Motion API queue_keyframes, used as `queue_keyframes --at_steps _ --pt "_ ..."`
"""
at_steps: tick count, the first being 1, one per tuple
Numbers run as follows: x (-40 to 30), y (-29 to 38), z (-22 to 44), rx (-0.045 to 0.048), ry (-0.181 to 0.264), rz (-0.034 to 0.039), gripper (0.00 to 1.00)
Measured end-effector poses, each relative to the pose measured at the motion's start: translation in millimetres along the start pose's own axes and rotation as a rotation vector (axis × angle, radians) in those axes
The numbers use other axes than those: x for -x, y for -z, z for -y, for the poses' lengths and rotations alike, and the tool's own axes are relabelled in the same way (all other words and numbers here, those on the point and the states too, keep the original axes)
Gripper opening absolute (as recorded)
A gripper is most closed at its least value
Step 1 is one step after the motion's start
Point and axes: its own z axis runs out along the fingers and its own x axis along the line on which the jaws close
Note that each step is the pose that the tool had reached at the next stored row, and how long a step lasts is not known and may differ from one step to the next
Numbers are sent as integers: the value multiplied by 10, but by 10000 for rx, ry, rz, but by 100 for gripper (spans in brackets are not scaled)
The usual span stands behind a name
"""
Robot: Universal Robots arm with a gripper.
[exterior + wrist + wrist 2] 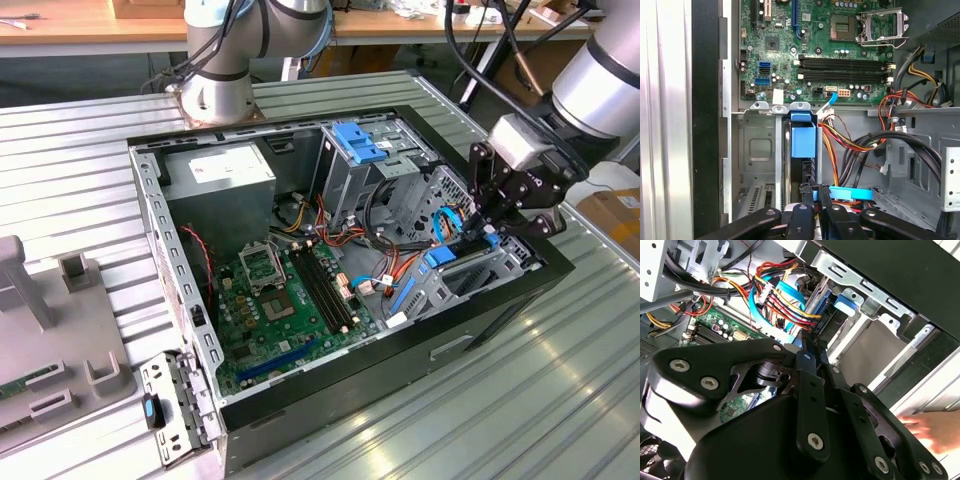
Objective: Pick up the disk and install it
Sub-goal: 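Insert the second disk wire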
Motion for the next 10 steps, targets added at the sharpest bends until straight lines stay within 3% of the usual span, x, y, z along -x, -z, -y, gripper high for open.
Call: queue_keyframes --at_steps 10 --pt "-40 -48 0 -24 -244 0 16"
